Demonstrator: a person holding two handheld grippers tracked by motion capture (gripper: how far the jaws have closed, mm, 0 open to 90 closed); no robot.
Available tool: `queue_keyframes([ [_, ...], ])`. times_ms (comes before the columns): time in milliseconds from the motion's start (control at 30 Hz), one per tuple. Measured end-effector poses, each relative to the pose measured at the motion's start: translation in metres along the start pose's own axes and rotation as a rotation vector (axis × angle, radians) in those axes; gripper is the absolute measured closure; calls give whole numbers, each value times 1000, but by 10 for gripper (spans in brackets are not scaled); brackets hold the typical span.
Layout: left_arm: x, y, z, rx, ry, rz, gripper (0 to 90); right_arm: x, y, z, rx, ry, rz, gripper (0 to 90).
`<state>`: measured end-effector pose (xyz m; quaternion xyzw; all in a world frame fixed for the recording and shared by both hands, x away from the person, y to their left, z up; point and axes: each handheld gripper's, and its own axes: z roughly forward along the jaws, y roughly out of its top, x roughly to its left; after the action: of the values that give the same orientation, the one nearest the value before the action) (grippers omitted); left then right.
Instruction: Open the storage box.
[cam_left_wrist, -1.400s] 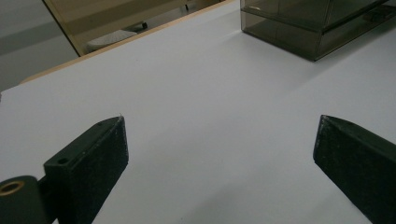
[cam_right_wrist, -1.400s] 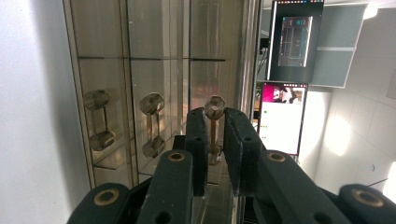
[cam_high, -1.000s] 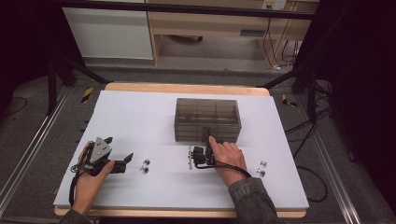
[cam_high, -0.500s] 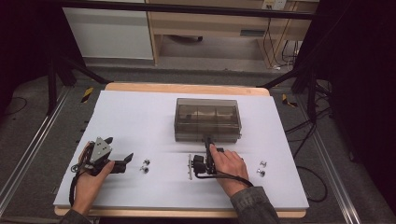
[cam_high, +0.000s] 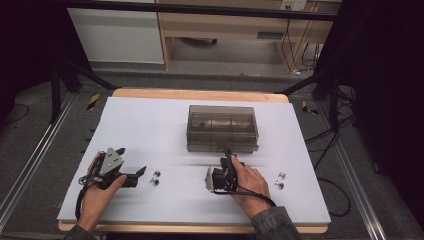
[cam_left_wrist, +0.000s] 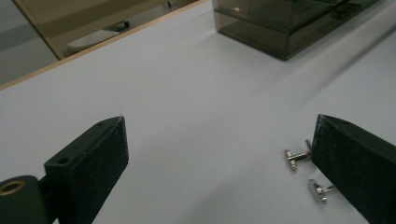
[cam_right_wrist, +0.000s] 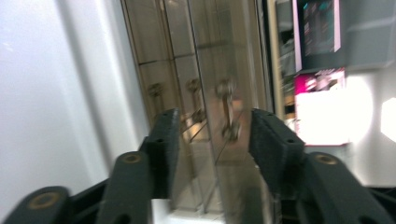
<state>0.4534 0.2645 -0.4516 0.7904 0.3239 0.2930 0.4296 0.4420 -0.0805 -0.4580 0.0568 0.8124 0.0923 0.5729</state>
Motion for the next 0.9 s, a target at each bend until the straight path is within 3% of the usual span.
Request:
queue_keyframes([
  [133, -15, 16, 7, 2, -58, 43, 30, -14, -18, -7, 2, 102, 205, 438],
  [267, -26, 30, 21, 38, -134, 83, 44, -34, -45, -11, -5, 210, 413, 393],
  [400, -36, 37, 35, 80, -192, 118, 67, -48, -72, -12, -15, 303, 535, 340],
  [600, -40, 57, 49, 97, -264, 119, 108, -59, -106, -14, -33, 406, 641, 298],
  [767, -41, 75, 60, 107, -284, 123, 186, -71, -130, -4, -36, 478, 699, 412],
  [900, -41, 87, 67, 98, -294, 116, 290, -82, -139, 5, -66, 530, 729, 509],
])
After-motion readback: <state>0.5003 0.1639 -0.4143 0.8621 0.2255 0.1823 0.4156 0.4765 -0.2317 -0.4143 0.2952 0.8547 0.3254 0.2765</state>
